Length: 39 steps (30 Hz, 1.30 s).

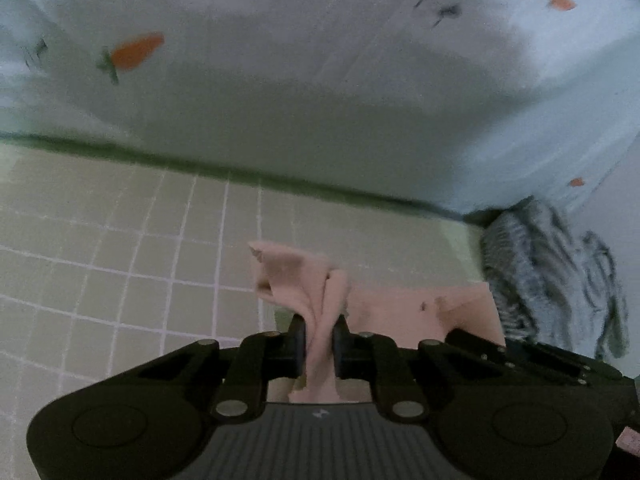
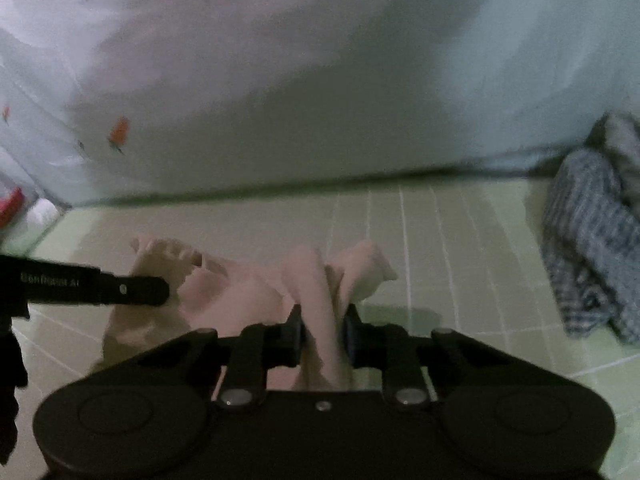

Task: Fold clothes
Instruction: 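Carry the beige bundle with both grippers toward the folded clothes stack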

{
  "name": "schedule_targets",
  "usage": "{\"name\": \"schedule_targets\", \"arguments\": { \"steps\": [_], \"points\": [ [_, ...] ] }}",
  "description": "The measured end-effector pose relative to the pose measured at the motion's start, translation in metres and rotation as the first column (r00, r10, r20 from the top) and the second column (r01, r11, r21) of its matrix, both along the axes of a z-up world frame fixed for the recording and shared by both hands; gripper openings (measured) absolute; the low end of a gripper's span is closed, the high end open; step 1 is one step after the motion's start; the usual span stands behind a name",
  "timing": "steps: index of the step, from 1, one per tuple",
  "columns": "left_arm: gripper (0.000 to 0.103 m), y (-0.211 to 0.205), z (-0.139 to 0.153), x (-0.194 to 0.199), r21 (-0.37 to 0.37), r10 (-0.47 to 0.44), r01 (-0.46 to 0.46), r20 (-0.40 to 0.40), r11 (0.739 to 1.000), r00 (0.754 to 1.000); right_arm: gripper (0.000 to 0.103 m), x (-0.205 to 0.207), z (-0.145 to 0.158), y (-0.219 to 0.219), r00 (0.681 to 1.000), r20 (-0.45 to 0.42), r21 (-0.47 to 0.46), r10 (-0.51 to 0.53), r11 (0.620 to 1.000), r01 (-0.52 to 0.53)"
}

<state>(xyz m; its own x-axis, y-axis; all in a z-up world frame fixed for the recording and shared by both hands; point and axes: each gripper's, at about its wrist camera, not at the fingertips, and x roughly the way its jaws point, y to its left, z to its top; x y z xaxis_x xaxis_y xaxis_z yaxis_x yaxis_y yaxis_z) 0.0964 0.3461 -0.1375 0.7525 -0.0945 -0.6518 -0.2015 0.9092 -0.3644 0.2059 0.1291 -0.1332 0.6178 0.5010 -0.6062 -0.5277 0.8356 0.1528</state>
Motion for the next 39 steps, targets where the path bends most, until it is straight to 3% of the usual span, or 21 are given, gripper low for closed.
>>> {"name": "schedule_targets", "arguments": {
  "steps": [10, 18, 23, 31, 39],
  "points": [
    [0.013, -0.034, 0.063, -0.097, 0.051, 0.067, -0.074, 0.134, 0.996, 0.989, 0.020, -0.084, 0.064, -0.030, 0.988, 0.149, 0.062, 0.035, 0.997, -0.044],
    [0.013, -0.058, 0.078, -0.152, 0.071, 0.134, -0.147, 0.166, 0.987, 0.977, 0.020, -0.118, 0.085, -0.048, 0.983, 0.168, 0.090, 0.079, 0.991, -0.096],
    [0.013, -0.058, 0.080, -0.190, 0.037, 0.191, -0.201, 0.176, 0.979, 0.966, 0.020, -0.139, 0.094, -0.043, 0.970, 0.200, 0.085, 0.137, 0.984, -0.157],
    [0.013, -0.012, 0.081, -0.253, 0.045, 0.231, -0.244, 0.194, 0.969, 0.953, 0.019, -0.182, 0.103, 0.003, 0.959, 0.215, 0.088, 0.182, 0.975, -0.205],
    [0.013, 0.075, 0.093, -0.303, 0.089, 0.225, -0.253, 0.243, 0.963, 0.944, 0.019, -0.243, 0.114, 0.085, 0.950, 0.242, 0.099, 0.197, 0.969, -0.226]
  ]
}}
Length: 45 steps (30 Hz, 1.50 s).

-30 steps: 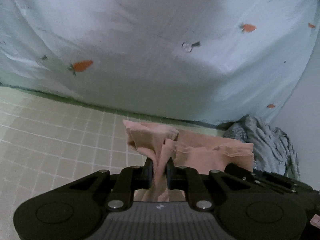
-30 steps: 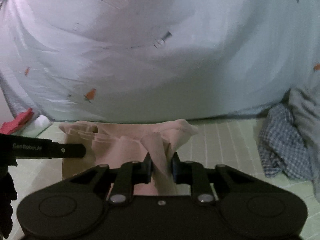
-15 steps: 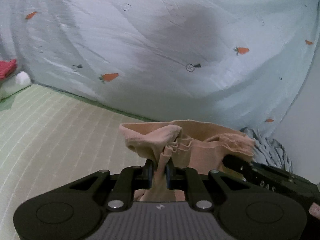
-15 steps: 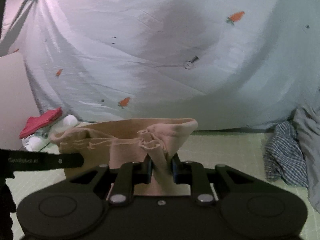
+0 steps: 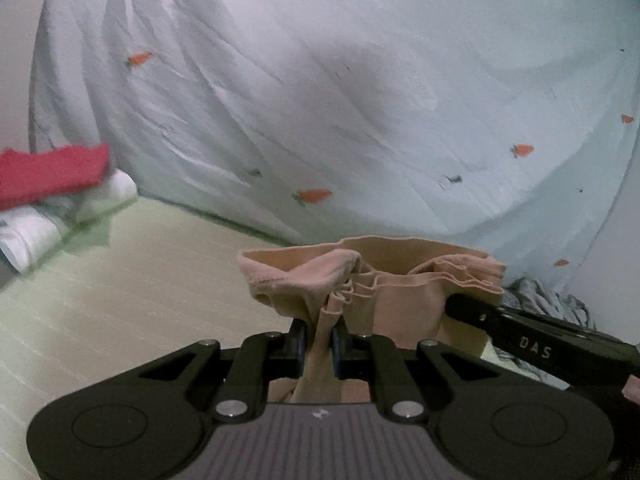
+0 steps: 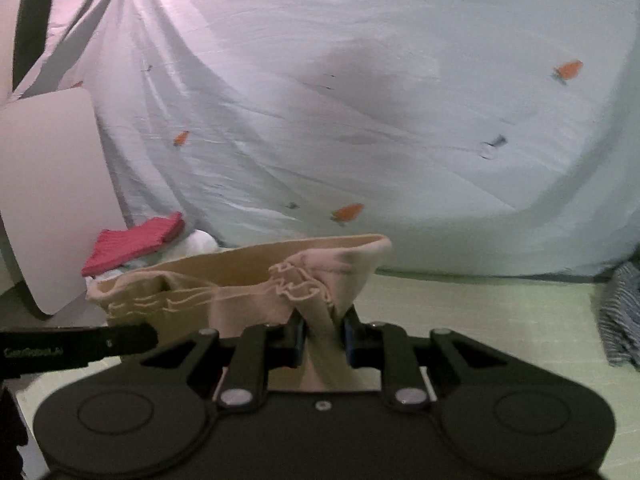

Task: Fold clothes
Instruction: 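Carry the beige bundle with both grippers toward the folded clothes stack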

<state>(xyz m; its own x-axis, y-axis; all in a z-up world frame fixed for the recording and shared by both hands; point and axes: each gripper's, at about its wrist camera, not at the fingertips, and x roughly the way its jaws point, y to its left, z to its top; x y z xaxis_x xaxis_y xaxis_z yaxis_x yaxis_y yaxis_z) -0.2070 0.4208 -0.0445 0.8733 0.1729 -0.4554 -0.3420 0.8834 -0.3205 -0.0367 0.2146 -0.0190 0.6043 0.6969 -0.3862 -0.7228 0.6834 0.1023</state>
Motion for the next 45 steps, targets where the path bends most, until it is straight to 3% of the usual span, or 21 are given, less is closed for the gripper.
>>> {"name": "schedule_targets", "arguments": {
  "steps": [7, 15, 22, 28, 34, 37, 41, 45],
  "points": [
    [0.013, 0.080, 0.018, -0.028, 0.059, 0.017, -0.019, 0.044, 0.998, 0.999, 0.019, -0.032, 0.013, 0.077, 0.999, 0.027, 0.058, 0.020, 0.998, -0.021],
    [0.013, 0.167, 0.044, -0.040, 0.080, 0.128, -0.137, 0.115, 0.987, 0.985, 0.019, -0.046, 0.036, 0.171, 0.991, 0.080, 0.091, 0.109, 0.989, -0.116],
    [0.013, 0.236, 0.078, -0.031, 0.082, 0.221, -0.242, 0.208, 0.967, 0.953, 0.019, -0.036, 0.068, 0.256, 0.966, 0.145, 0.091, 0.213, 0.970, -0.227],
    [0.013, 0.296, 0.089, -0.023, 0.033, 0.308, -0.325, 0.243, 0.945, 0.920, 0.019, -0.019, 0.092, 0.327, 0.938, 0.192, 0.083, 0.290, 0.947, -0.310],
    [0.013, 0.357, 0.097, -0.003, -0.016, 0.393, -0.399, 0.222, 0.917, 0.892, 0.018, 0.017, 0.098, 0.402, 0.921, 0.138, 0.083, 0.363, 0.923, -0.376],
    [0.013, 0.393, 0.089, 0.005, -0.028, 0.431, -0.434, 0.186, 0.901, 0.883, 0.019, 0.033, 0.091, 0.441, 0.918, 0.094, 0.089, 0.385, 0.915, -0.393],
    [0.013, 0.451, 0.052, 0.019, -0.115, 0.488, -0.476, 0.120, 0.872, 0.864, 0.019, 0.054, 0.067, 0.493, 0.919, 0.032, 0.074, 0.393, 0.916, -0.394],
    [0.013, 0.493, 0.019, 0.043, -0.121, 0.514, -0.505, 0.068, 0.855, 0.855, 0.019, 0.070, 0.037, 0.542, 0.914, 0.020, 0.030, 0.405, 0.914, -0.405]
  ]
}}
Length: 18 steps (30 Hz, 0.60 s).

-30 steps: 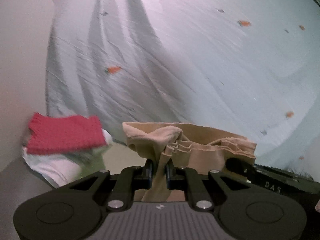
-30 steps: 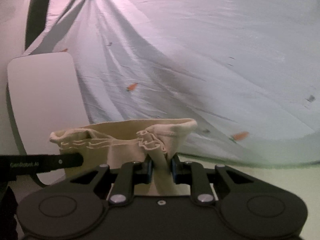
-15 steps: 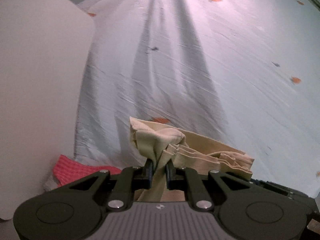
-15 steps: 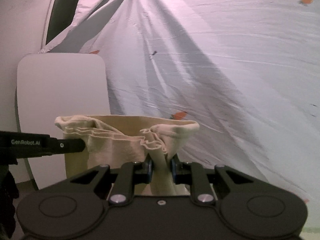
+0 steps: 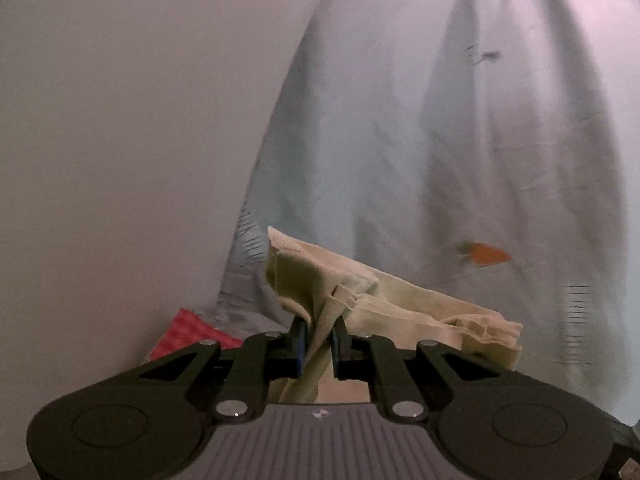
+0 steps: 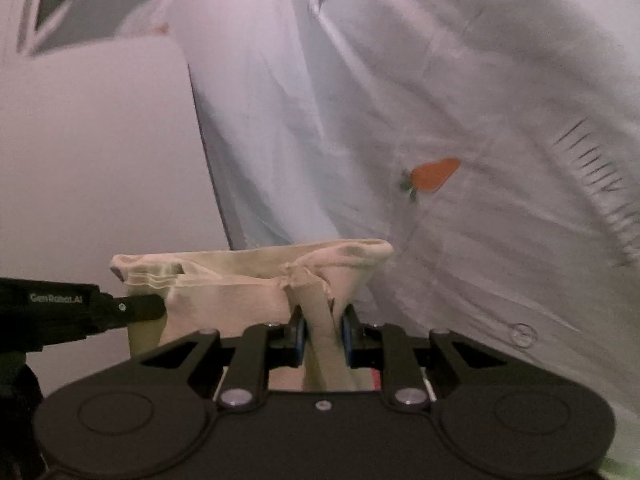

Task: Fold clothes
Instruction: 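Carry the beige bundle with both grippers toward the folded clothes stack, then lower the bundle onto the red cloth stack and open both grippers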

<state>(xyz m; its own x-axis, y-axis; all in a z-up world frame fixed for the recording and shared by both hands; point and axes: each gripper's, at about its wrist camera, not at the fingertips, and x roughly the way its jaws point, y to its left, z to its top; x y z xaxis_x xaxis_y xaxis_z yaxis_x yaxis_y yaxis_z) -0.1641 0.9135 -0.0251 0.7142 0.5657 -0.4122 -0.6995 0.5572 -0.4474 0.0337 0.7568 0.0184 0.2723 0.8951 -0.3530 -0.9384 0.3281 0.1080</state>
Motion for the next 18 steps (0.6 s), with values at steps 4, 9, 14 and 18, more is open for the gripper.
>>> {"name": "schedule_targets", "arguments": {
  "steps": [4, 9, 14, 18],
  "points": [
    [0.013, 0.031, -0.037, 0.037, -0.016, 0.035, -0.037, -0.092, 0.999, 0.995, 0.019, 0.027, -0.030, 0.048, 1.000, -0.019, -0.054, -0.017, 0.998, 0.016],
    [0.018, 0.061, -0.087, 0.072, -0.072, 0.089, -0.105, -0.189, 0.992, 0.978, 0.019, 0.060, -0.084, 0.095, 0.996, -0.079, -0.159, -0.050, 0.987, 0.037],
    [0.031, 0.067, -0.121, 0.079, -0.094, 0.107, -0.134, -0.251, 0.987, 0.962, 0.026, 0.068, -0.128, 0.108, 0.992, -0.109, -0.231, -0.066, 0.972, 0.039],
    [0.042, 0.066, -0.132, 0.080, -0.088, 0.109, -0.139, -0.283, 0.986, 0.953, 0.057, 0.079, -0.139, 0.112, 0.984, -0.136, -0.256, -0.113, 0.964, 0.075]
  ]
}}
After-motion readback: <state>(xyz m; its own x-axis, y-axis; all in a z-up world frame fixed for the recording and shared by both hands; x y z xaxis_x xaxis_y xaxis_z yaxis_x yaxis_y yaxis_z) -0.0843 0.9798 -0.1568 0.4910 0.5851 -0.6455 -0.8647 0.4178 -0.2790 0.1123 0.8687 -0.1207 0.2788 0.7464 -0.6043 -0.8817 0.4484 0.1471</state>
